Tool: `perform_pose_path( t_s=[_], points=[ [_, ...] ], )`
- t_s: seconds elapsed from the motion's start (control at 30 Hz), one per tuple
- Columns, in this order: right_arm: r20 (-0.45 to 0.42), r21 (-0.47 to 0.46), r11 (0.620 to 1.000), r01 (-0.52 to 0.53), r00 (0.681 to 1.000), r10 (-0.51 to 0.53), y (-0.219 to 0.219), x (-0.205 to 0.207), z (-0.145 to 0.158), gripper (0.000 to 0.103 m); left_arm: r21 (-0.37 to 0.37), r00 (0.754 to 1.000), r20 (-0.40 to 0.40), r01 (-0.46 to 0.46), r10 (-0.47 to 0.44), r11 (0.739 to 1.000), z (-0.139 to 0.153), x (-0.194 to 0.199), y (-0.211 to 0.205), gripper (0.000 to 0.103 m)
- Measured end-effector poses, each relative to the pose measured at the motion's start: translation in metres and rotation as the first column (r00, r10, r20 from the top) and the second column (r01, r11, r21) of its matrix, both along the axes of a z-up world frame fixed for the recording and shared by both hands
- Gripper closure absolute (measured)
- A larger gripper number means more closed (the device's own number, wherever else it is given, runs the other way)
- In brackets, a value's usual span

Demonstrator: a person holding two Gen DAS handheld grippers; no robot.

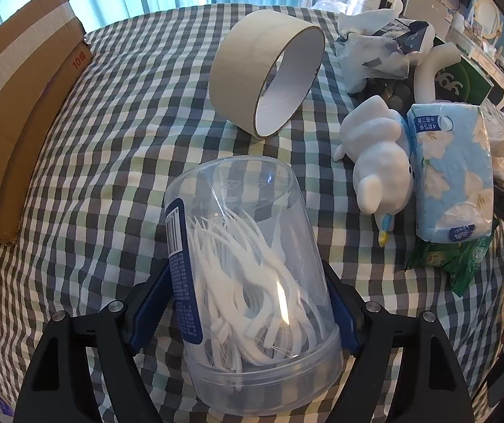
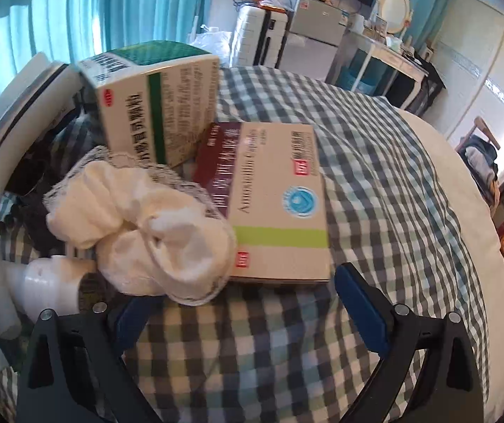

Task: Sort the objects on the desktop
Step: 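Grasp the clear floss-pick tub with the left tool while the right tool grasps the brown medicine box, then carry the tub and medicine box into the cardboard box and release both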

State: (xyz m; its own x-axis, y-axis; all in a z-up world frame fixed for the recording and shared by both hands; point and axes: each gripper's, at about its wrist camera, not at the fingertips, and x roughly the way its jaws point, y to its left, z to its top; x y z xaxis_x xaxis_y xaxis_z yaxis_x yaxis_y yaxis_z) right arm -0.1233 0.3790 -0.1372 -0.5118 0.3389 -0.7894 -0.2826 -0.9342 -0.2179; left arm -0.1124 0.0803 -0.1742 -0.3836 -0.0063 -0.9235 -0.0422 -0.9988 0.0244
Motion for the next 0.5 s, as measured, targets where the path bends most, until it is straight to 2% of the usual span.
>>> perform_pose_path(
  t_s=[0.1, 0.2, 0.33, 0.4, 0.43, 0.5],
  points=[
    [-0.011, 0.017, 1.0, -0.011, 1.0, 0.011, -0.01, -0.004, -0.003, 0.006, -0.005, 1.0, 0.0, 0.002, -0.002, 1.0, 0.0, -0.001, -0.001, 0.021],
    [-0.031, -0.004, 1.0, 0.011, 0.999, -0.011, -0.005, -0.003, -0.004, 0.006, 0.0, 1.0, 0.0, 0.004, -0.004, 1.0, -0.001, -0.001, -0.001, 0.021],
    [-0.026, 0.056, 0.997, 0.051, 0.998, -0.05, 0.003, 0.002, -0.001, 0.006, 0.008, 1.0, -0.012, 0.015, -0.015, 1.0, -0.001, -0.001, -0.004, 0.024],
    [-0.016, 0.065, 0.996, 0.063, 0.998, -0.062, 0.008, 0.003, -0.001, 0.016, 0.017, 0.999, -0.023, 0.029, -0.029, 0.999, 0.001, 0.0, -0.005, 0.034],
    [-0.017, 0.038, 0.998, 0.055, 0.998, -0.055, 0.011, 0.006, -0.001, 0.028, 0.016, 0.999, -0.027, 0.035, -0.034, 0.999, 0.003, 0.001, -0.006, 0.034],
    [-0.025, -0.004, 0.998, 0.062, 0.998, -0.062, 0.016, 0.012, 0.001, 0.028, 0.015, 0.999, -0.019, 0.044, -0.044, 0.999, 0.003, 0.001, -0.009, 0.034]
  ],
)
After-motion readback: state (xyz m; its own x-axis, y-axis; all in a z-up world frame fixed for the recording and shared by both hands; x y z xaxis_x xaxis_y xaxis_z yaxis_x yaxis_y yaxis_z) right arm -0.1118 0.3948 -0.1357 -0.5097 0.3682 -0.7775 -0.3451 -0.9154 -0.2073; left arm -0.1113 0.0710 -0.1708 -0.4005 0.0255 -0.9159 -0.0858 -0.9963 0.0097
